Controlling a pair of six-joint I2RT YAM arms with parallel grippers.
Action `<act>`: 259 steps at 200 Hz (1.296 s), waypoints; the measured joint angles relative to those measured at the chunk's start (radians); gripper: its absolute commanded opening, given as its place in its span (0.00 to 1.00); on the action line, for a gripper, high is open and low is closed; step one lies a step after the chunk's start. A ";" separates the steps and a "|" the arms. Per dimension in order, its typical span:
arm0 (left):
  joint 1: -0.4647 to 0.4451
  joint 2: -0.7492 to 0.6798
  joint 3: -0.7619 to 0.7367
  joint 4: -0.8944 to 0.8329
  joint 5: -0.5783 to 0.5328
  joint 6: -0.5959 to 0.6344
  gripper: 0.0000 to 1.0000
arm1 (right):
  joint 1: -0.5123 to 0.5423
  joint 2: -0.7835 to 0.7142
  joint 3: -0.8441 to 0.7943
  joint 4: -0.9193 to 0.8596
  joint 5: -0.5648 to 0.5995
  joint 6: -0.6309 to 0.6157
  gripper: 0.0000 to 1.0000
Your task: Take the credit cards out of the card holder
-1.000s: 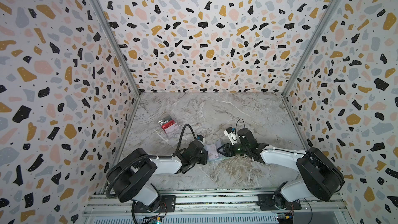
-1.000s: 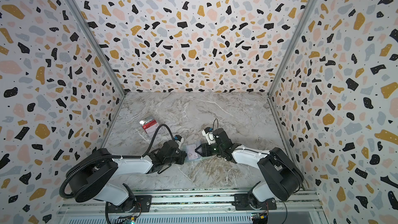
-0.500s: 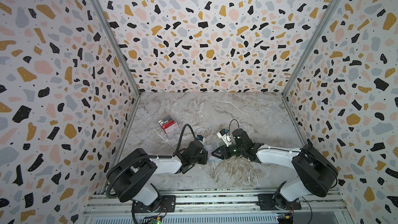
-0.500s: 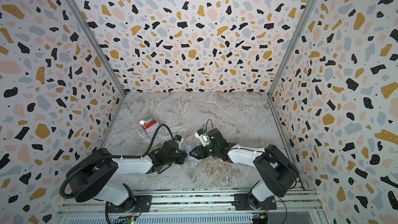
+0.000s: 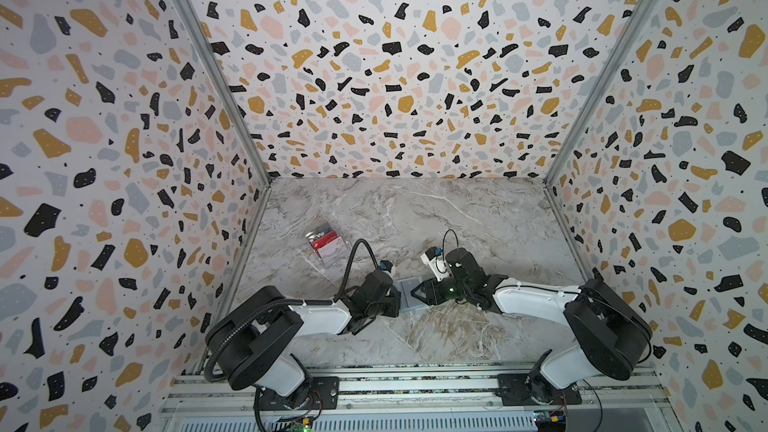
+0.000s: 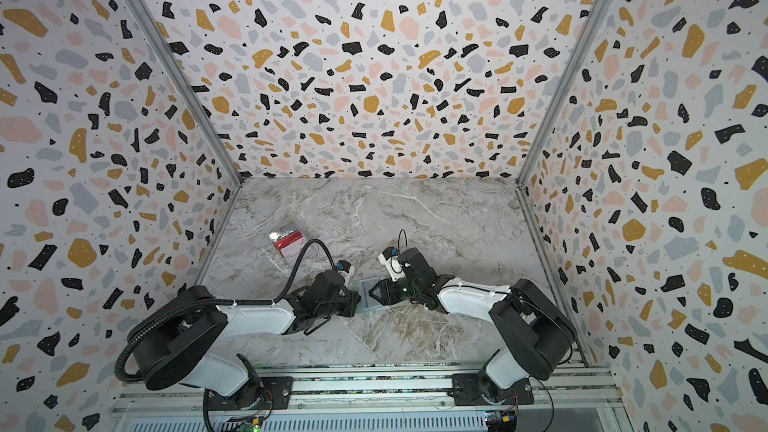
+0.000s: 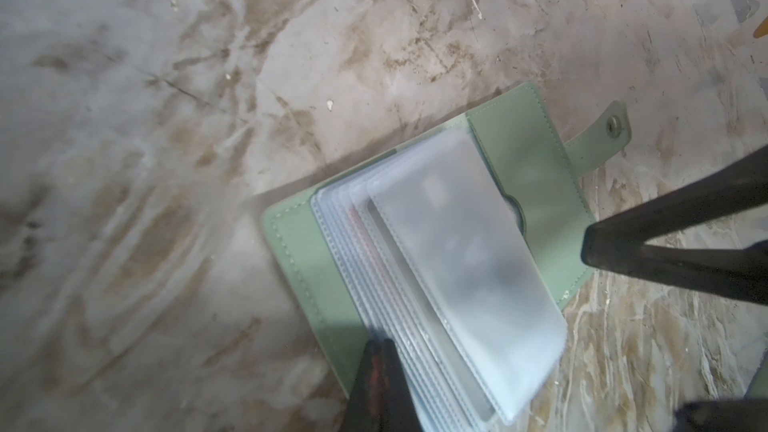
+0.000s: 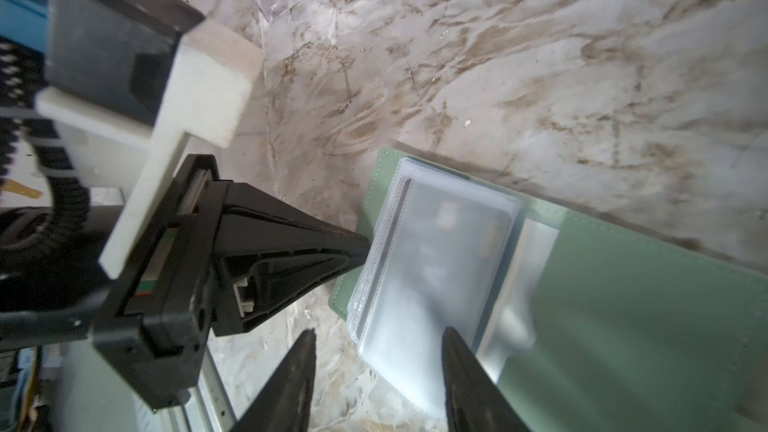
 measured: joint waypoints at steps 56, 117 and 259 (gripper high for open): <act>0.000 0.000 0.000 0.001 -0.001 -0.003 0.00 | 0.064 0.033 0.065 -0.063 0.153 -0.043 0.61; 0.000 0.000 -0.002 0.004 -0.001 -0.004 0.00 | 0.085 0.115 0.101 -0.116 0.230 -0.070 0.65; 0.000 0.000 -0.013 0.026 -0.001 -0.011 0.00 | 0.105 0.185 0.159 -0.181 0.311 -0.069 0.50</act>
